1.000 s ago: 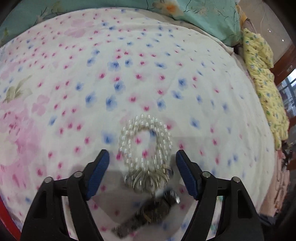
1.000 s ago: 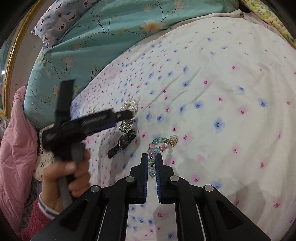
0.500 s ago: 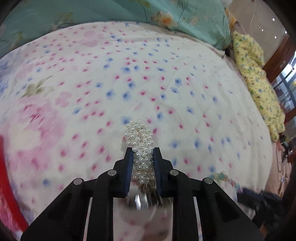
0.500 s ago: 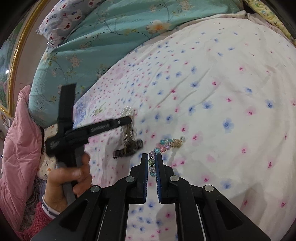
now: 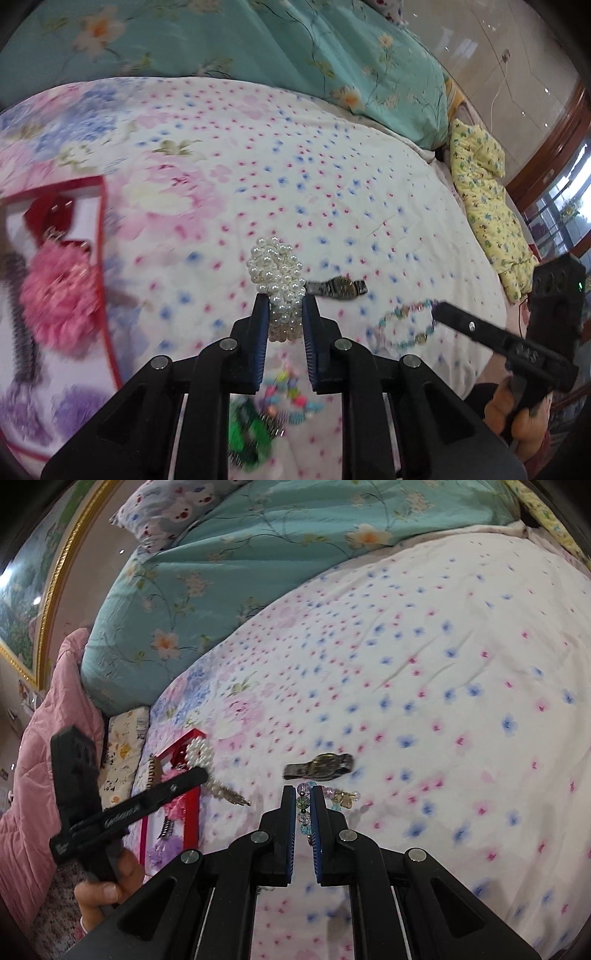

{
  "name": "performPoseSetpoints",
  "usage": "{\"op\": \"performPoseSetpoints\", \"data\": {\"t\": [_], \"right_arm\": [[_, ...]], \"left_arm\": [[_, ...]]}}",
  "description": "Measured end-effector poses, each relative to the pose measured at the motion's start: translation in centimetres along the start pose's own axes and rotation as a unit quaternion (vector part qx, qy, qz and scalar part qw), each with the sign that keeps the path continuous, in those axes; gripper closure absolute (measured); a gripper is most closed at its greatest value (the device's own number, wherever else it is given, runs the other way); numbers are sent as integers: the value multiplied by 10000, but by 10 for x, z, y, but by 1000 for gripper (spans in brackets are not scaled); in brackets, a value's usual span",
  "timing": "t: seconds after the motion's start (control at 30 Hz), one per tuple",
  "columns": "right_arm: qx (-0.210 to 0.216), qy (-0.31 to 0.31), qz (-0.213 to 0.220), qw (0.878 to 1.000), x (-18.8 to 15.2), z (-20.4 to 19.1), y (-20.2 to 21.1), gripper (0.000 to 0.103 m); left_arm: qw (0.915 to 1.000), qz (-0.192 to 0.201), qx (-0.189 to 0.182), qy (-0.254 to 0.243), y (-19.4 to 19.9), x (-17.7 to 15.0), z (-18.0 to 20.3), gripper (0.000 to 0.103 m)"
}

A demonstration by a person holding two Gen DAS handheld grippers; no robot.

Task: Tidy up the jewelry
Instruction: 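Carry the pearl bracelet and beaded bracelet over the box and lower them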

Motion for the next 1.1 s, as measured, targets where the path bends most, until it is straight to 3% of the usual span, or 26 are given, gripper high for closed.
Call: {"op": "performPoseSetpoints", "data": {"t": [0.53,1.1], "right_arm": [[341,493,-313,9977,-24,-73,-20,96],[942,1184,-845,9849,-63,-183,-70,96]], "left_arm": [[9977,244,119,617,67,-56,-57,88],[9868,761,533,1329,140,-81,-141,88]]}}
Point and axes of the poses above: each gripper's, at about its wrist camera, not at the fingertips, and y roughly against the way its jaws point, z to its right, x to its top, the point moved 9 cm from there along -y, roughly the way its jaws point
